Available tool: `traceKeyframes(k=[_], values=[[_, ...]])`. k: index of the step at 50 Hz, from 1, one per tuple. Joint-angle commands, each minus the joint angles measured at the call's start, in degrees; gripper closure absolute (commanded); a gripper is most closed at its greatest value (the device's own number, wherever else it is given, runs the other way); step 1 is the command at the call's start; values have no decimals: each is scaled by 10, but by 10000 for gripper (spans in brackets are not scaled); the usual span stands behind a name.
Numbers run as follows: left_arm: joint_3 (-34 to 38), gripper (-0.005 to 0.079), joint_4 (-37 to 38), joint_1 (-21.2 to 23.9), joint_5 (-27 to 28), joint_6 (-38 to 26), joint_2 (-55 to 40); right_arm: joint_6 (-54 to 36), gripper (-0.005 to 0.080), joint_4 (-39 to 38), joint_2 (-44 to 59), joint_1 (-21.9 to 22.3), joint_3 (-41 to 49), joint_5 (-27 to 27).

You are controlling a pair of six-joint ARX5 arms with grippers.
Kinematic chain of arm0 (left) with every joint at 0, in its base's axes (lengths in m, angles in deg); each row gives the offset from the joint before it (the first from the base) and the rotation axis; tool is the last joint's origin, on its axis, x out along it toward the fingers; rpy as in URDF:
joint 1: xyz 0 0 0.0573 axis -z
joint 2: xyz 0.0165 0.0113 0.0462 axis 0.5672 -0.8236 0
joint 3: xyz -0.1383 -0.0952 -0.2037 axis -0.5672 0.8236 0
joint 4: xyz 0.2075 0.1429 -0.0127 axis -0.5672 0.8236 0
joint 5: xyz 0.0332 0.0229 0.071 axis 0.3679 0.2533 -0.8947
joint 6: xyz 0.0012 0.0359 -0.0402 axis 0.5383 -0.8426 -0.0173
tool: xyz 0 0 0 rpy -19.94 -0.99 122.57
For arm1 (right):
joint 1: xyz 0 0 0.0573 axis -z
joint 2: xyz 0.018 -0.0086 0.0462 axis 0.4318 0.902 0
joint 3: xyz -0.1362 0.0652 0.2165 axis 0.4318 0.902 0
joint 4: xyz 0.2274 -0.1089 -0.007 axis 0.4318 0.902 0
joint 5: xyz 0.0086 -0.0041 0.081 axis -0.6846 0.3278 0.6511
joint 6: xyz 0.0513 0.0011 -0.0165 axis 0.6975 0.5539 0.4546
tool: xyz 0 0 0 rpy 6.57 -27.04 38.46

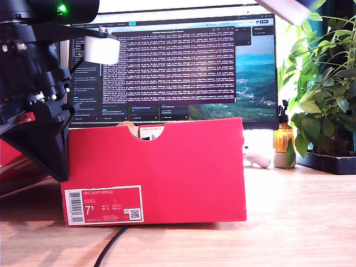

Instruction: Pack the blue shoes by picking the first shoe and placing it inside the red shoebox, left side, then picking and rotating the second shoe and placing it in the shoebox

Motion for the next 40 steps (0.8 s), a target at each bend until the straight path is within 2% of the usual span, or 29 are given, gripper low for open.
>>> traceKeyframes(k=[1,7,17,23,34,40], values=[[2,761,-5,-3,3,4,-3,-25,765,-36,10,-13,-13,18],[2,761,-6,-3,4,3,-3,-112,765,-73,30,-39,-13,21],[2,761,-5,-3,9,-6,-3,-178,765,-145,81,-72,-13,21],[2,761,-5,-2,7,-14,-3,-207,765,-187,118,-82,-13,21],[2,761,-5,-2,-20,-30,-3,-298,765,-205,185,-83,-13,18],[2,761,-9,0,-21,-32,-3,-307,765,-243,212,-85,-13,17]])
